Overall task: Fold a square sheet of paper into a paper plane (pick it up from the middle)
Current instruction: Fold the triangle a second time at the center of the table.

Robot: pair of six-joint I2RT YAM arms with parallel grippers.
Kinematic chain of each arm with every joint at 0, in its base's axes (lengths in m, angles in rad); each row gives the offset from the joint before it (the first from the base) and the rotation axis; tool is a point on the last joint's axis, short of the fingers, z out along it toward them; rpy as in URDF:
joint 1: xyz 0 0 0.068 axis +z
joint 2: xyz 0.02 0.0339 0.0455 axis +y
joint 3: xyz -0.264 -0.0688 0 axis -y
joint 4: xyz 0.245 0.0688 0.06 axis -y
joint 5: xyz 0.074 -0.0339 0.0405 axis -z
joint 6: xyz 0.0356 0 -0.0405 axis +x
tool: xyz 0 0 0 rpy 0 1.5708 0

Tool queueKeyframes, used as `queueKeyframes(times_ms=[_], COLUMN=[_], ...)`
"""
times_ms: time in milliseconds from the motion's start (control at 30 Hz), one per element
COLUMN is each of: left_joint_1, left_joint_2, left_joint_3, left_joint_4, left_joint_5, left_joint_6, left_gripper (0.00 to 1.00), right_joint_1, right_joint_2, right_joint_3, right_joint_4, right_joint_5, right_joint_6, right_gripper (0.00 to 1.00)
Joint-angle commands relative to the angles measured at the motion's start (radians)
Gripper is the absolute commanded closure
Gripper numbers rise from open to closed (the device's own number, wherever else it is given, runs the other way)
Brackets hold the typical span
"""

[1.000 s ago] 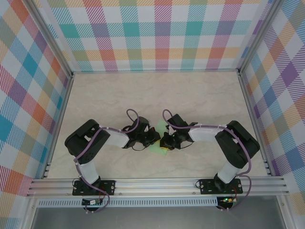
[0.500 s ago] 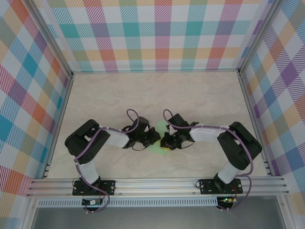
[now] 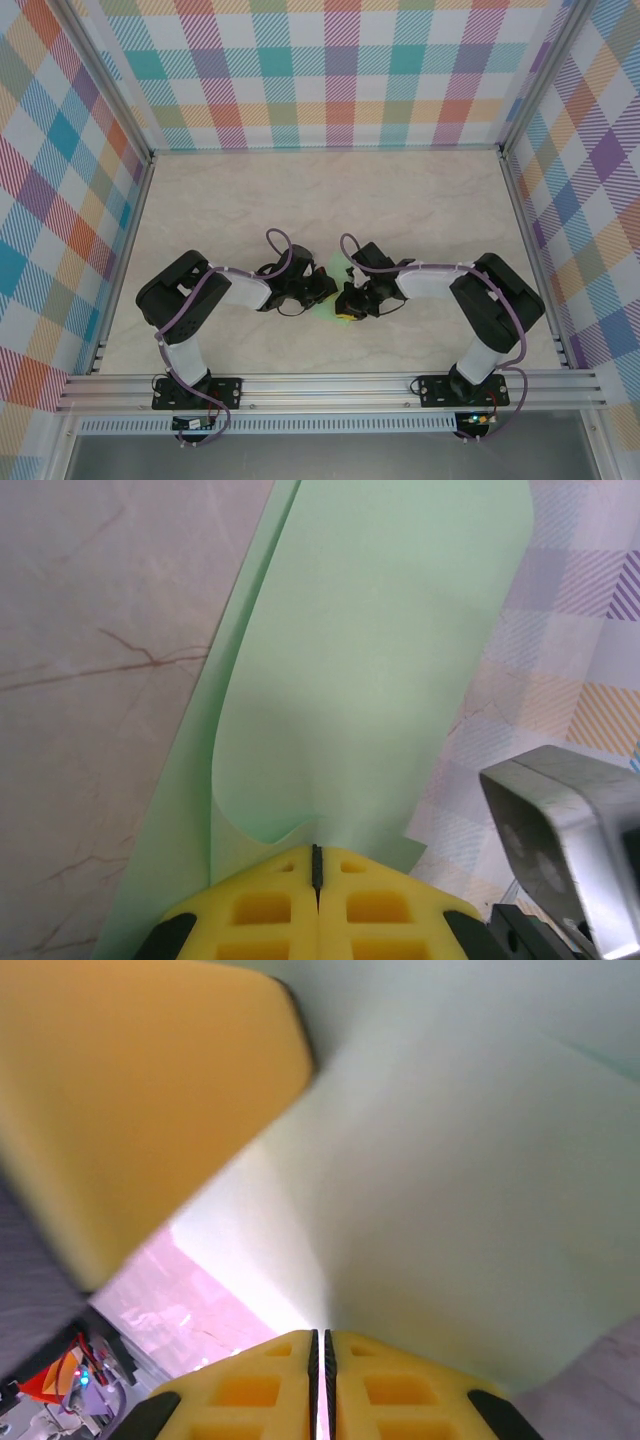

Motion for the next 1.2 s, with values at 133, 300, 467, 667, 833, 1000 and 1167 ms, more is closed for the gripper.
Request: queueKeyframes(times_ms=[133, 300, 467, 667, 833, 1000, 1167], left_joint_1=[-0.017, -0.016, -0.017, -0.016, -0.017, -0.016, -0.016], left_joint_2=[0.015, 0.012, 0.010, 0.007, 0.005, 0.005, 0.010], left_joint_3=[-0.006, -0.006, -0.004, -0.007, -0.008, -0.009, -0.007], left_joint_4=[-0.092, -0.098, -0.104, -0.107, -0.110, -0.111, -0.108], left_joint_5=[0.002, 0.001, 0.002, 0.002, 0.001, -0.001, 0.001], left_joint_6=[0.020, 0.022, 0.026, 0.027, 0.029, 0.029, 0.029], left_gripper=[1.00, 1.00, 1.00, 1.00, 1.00, 1.00, 1.00], right_joint_1=[0.005, 0.005, 0.005, 0.007, 0.007, 0.007, 0.007], right_joint_2=[0.027, -0.029, -0.053, -0.020, -0.025, -0.119, -0.100], right_joint_3=[-0.039, -0.023, -0.037, -0.086, -0.114, -0.132, -0.166], right_joint_4=[-0.043, -0.057, -0.030, -0.039, -0.032, -0.005, 0.000], right_joint_5=[0.037, 0.015, -0.028, 0.016, 0.021, -0.022, 0.006], right_joint_6=[-0.022, -0.029, -0.028, -0.028, -0.025, -0.032, -0.035], right_gripper=[0.87, 0.87, 0.87, 0.88, 0.88, 0.87, 0.87])
